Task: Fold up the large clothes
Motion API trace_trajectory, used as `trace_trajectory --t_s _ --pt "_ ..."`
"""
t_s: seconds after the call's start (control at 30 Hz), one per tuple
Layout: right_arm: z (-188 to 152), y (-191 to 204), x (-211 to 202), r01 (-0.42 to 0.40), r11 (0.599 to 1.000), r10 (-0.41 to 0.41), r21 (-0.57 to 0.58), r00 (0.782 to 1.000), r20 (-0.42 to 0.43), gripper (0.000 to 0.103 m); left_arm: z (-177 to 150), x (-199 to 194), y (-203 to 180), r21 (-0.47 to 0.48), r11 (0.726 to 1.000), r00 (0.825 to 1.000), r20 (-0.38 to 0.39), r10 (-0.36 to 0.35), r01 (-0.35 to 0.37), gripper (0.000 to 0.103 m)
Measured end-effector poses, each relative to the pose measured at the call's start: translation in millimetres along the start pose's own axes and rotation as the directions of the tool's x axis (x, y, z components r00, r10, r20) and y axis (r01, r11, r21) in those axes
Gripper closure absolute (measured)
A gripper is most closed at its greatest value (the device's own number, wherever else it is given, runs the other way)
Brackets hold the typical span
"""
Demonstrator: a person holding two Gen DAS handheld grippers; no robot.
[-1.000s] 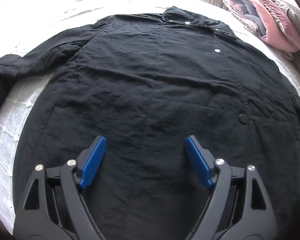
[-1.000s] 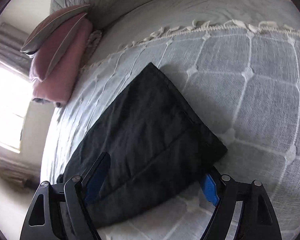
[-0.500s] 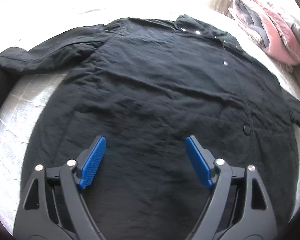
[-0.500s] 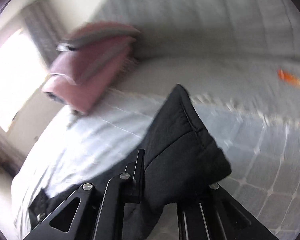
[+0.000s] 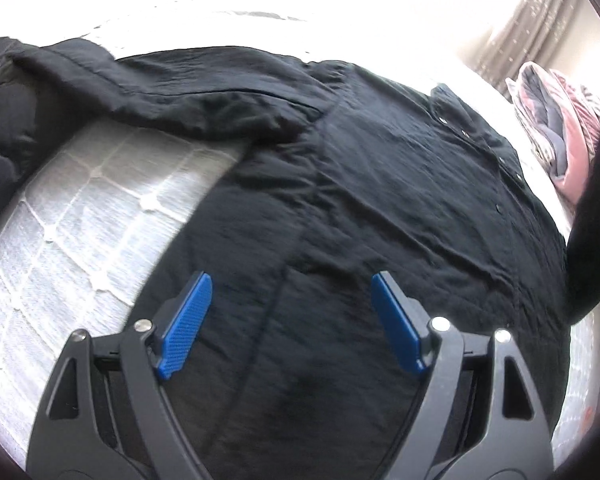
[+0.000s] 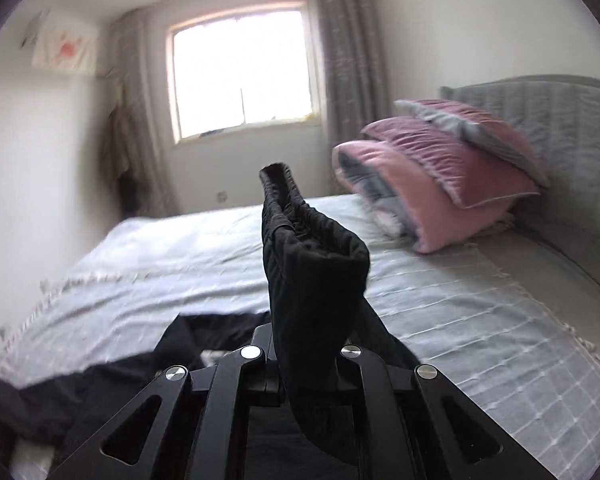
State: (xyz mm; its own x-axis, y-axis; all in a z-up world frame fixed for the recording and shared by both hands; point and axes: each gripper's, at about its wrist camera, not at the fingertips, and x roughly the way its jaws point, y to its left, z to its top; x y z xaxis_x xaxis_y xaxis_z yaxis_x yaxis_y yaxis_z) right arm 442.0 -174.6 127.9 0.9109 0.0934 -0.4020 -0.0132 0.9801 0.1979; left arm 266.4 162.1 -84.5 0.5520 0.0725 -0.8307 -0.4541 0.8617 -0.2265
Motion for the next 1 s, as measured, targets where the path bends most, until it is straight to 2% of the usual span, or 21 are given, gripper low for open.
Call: trace_trajectory --t_s 0.13,0.23,0.43,0.5,0.63,0.73,0.77,0.8,0.87,0.93,1.0 --pt "-32.2 52.9 31.7 -0.043 0.997 0.039 -0.058 0.996 -0.079 0.094 5.2 0.6 11.6 -0.037 0.999 1.0 -0.009 -0.014 0.014 0.021" --pt "-63.1 78.4 44.7 -0.054 0.991 0.036 -0.12 0.989 -0.146 0.094 7.1 1.4 14.9 -0.045 0.999 1.0 -0.015 -0.02 0.019 0.021" --pt "-118.6 94.3 86.3 -0.082 0.985 0.037 -0.152 0.961 -0.276 0.093 8.0 -0.5 19.4 -0.063 0.997 0.999 -0.02 -0.037 0.035 0.021" --pt "-136.1 101.1 94.8 -0.093 0.982 0.04 -0.161 0.95 -0.309 0.09 7.4 -0.8 20.8 -0.072 0.997 0.999 -0.024 -0.04 0.038 0.021" --pt "-162.5 110.4 109.5 -0.123 0.977 0.043 -0.177 0.916 -0.399 0.086 6.8 -0.7 20.4 -0.081 0.996 0.998 -0.031 -0.048 0.045 0.021" --pt "-174.5 119.3 111.8 -0.159 0.967 0.054 -0.201 0.892 -0.448 0.075 6.9 -0.5 18.9 -0.077 0.996 0.999 -0.03 -0.044 0.041 0.021" --pt "-176.0 121.3 110.8 -0.173 0.964 0.063 -0.201 0.884 -0.463 0.066 6.6 -0.3 18.0 -0.076 0.996 0.999 -0.031 -0.043 0.041 0.021" --pt "-177.8 124.0 109.0 -0.199 0.961 0.087 -0.191 0.875 -0.476 0.05 5.9 0.1 16.8 -0.075 0.996 0.998 -0.033 -0.046 0.043 0.021" --pt "-179.7 129.5 103.2 -0.253 0.952 0.142 -0.172 0.863 -0.485 0.035 5.1 1.1 14.7 -0.069 0.996 0.998 -0.039 -0.054 0.051 0.021" --pt "-183.8 138.5 98.8 -0.272 0.942 0.15 -0.198 0.867 -0.476 0.034 4.4 1.7 12.6 -0.062 0.997 0.998 -0.041 -0.055 0.052 0.021" --pt "-189.5 143.2 102.7 -0.276 0.94 0.143 -0.203 0.854 -0.5 0.034 4.0 2.1 12.0 -0.059 0.997 0.998 -0.041 -0.051 0.049 0.021"
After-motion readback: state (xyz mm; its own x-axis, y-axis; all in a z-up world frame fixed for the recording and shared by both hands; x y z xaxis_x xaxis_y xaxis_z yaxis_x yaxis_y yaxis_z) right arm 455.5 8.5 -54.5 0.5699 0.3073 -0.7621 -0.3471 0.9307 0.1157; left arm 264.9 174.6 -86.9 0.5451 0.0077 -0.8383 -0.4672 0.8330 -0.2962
